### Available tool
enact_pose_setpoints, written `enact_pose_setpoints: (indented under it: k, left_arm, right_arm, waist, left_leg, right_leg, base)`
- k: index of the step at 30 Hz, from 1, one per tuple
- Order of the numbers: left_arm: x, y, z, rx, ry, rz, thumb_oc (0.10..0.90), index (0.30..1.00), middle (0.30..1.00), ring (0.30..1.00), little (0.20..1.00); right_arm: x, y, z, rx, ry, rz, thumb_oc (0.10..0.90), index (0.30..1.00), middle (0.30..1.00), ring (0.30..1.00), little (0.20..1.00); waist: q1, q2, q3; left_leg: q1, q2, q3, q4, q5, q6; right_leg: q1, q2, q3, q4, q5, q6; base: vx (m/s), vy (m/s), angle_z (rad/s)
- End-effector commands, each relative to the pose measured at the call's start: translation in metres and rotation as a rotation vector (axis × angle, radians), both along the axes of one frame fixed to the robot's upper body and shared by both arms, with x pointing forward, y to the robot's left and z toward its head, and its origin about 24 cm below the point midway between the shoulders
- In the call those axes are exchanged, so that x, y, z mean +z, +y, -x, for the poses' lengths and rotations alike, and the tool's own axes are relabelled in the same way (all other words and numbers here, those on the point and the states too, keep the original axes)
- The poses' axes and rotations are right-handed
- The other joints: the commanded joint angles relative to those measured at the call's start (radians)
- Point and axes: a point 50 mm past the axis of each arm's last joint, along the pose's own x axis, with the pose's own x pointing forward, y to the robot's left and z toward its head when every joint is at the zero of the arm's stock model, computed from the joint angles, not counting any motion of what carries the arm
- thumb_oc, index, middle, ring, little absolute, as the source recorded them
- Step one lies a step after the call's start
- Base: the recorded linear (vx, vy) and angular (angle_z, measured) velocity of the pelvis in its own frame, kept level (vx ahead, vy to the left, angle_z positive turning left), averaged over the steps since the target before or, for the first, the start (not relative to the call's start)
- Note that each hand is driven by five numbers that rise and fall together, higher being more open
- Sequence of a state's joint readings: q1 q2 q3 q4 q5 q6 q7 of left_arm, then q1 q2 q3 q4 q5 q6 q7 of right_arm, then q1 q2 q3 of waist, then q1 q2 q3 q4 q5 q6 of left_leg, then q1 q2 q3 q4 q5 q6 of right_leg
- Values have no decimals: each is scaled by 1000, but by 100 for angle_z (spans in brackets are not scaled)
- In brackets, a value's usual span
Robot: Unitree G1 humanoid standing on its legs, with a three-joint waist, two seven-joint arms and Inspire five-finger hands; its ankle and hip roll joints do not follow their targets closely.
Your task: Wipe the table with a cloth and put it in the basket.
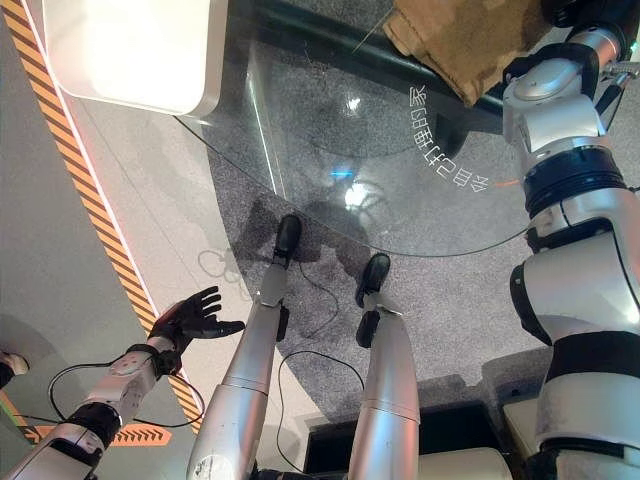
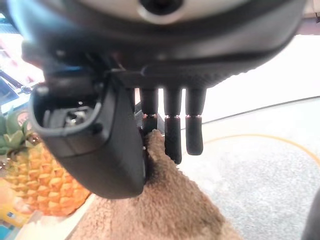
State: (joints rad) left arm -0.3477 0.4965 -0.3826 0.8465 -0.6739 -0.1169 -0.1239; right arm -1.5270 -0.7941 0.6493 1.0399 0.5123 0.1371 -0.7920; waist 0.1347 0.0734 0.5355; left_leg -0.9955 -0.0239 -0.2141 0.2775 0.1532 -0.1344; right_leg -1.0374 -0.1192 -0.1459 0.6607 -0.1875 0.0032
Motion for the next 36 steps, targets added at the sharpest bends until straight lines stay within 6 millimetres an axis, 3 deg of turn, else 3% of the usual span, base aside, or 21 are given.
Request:
enact_pose_setpoints:
  k: [1, 9, 12, 22, 30, 36]
  left_arm:
    - [-25, 14, 30, 47, 104, 13, 800, 900, 900, 900, 900]
    - [-26, 9, 29, 35, 103, 13, 800, 900, 900, 900, 900]
    - [-27, 8, 29, 28, 101, 13, 800, 900, 900, 900, 900]
    - [-30, -3, 27, 36, 77, 27, 800, 900, 900, 900, 900]
    - [-25, -8, 20, 67, 32, 50, 800, 900, 900, 900, 900]
    - [-15, -10, 10, 112, -16, 81, 800, 900, 900, 900, 900]
  right_arm:
    - [61, -25, 48, -142, -269, 175, 100, 300, 300, 300, 200]
    - [65, 33, 31, 68, -202, 385, 100, 300, 300, 300, 200]
    - [60, 64, 23, 176, -131, 504, 100, 300, 300, 300, 200]
    - [15, 150, 10, 560, 77, 717, 100, 300, 300, 300, 200]
    - [-24, 189, 18, 804, 152, 740, 100, 300, 300, 300, 200]
    - [-48, 205, 25, 958, 185, 713, 100, 300, 300, 300, 200]
  waist:
    - [-2, 7, -15]
    - [6, 9, -15]
    - [10, 9, -15]
    - [19, 14, -15]
    - [10, 7, -15]
    - [0, 0, -15]
  left_leg:
    - [50, -66, 155, 126, -163, 120]
    - [55, -69, 156, 121, -161, 120]
    - [57, -69, 157, 117, -157, 120]
    - [53, -71, 164, 114, -148, 123]
    - [45, -70, 167, 117, -141, 127]
    - [47, -71, 171, 115, -135, 129]
  right_leg:
    - [90, 73, -23, -232, 146, 11]
    - [95, 70, -29, -233, 140, 6]
    - [99, 66, -34, -235, 136, 4]
    - [96, 63, -44, -220, 118, -4]
    - [86, 74, -38, -207, 113, -7]
    - [88, 83, -32, -205, 113, -6]
  base:
    - [0, 0, 0]
    - [0, 0, 0]
    - [0, 0, 0]
    - [0, 0, 0]
    - [0, 0, 0]
    - [0, 0, 0]
